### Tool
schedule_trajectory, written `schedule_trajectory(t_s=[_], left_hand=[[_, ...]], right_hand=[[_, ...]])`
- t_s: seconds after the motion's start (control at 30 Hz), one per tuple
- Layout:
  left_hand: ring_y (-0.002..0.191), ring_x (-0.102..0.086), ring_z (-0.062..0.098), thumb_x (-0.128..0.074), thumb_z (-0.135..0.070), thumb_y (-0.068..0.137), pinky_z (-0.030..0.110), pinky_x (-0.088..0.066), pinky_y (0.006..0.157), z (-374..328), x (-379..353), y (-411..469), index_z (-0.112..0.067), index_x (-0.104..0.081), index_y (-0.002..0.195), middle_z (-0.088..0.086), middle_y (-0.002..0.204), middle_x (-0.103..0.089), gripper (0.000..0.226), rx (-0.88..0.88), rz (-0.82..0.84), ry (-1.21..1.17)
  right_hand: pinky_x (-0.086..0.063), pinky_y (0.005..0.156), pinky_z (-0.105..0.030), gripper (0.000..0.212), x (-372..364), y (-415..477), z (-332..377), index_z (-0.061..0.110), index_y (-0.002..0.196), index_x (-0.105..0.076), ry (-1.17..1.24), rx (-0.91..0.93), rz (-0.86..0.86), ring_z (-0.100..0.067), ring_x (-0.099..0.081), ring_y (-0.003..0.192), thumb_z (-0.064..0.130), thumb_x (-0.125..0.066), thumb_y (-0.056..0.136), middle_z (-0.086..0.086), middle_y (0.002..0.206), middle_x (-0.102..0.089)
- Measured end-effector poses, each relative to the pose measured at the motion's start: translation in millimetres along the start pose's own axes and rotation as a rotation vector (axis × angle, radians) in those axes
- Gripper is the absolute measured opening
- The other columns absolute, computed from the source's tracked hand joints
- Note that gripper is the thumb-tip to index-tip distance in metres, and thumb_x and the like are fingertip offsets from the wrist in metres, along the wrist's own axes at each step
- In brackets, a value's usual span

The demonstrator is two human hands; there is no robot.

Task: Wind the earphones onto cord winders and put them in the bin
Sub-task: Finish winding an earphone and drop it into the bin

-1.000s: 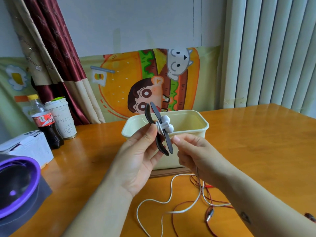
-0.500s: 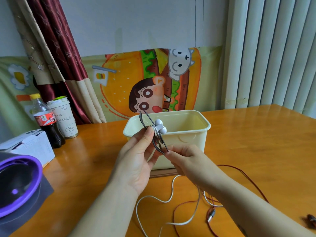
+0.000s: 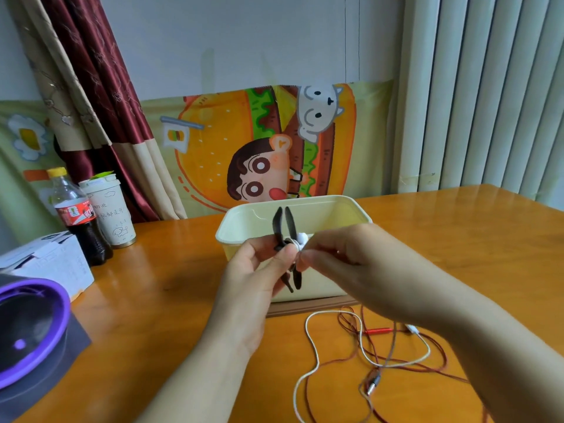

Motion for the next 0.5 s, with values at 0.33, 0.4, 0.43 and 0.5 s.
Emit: schedule_trajectory(t_s=[0.33, 0.4, 0.43, 0.5], left_hand=[[0.096, -0.069, 0.022, -0.072, -0.027, 0.063, 0.022, -0.051, 0.065, 5, -24, -11, -0.014, -0.063, 0.102, 0.009, 0.109, -0.073, 0.042, 0.138, 0.321, -0.088], [0.093, -0.069, 0.022, -0.074, -0.026, 0.059, 0.023, -0.053, 0.067, 4, -23, -11, -0.013, -0.064, 0.099, 0.008, 0.105, -0.073, 0.043, 0.135, 0.333, -0.071], [0.097, -0.069, 0.027, -0.075, -0.026, 0.06, 0.025, -0.054, 0.07, 4, -22, -11, -0.013, -0.065, 0.099, 0.011, 0.107, -0.072, 0.043, 0.136, 0.341, -0.065], [0.11, -0.064, 0.038, -0.075, -0.024, 0.062, 0.029, -0.055, 0.076, 3, -20, -10, -0.011, -0.066, 0.101, 0.018, 0.115, -0.069, 0.042, 0.146, 0.359, -0.057]], right_hand=[[-0.041, 0.057, -0.016, 0.028, 37, 1, -28, 0.029, 0.08, -0.069, 0.092, -0.054, -0.37, -0.006, -0.056, 0.064, 0.049, -0.051, 0.083, -0.003, 0.07, -0.066], [-0.044, 0.063, -0.012, 0.028, 33, 2, -29, 0.032, 0.079, -0.068, 0.127, -0.064, -0.367, -0.001, -0.061, 0.076, 0.052, -0.049, 0.08, 0.001, 0.076, -0.069], [-0.044, 0.063, -0.01, 0.026, 31, 3, -30, 0.033, 0.078, -0.067, 0.139, -0.069, -0.368, 0.003, -0.061, 0.078, 0.051, -0.049, 0.08, 0.005, 0.077, -0.069], [-0.041, 0.061, -0.006, 0.022, 28, 4, -31, 0.033, 0.077, -0.066, 0.152, -0.063, -0.382, 0.01, -0.059, 0.075, 0.047, -0.052, 0.084, 0.015, 0.074, -0.066]])
Point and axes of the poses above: each hand's wrist, its own y-axis towards the middle knuckle, its own x-axis out of the back of the hand, z = x × y, the point moved 4 cm from there along y, towards the middle knuckle
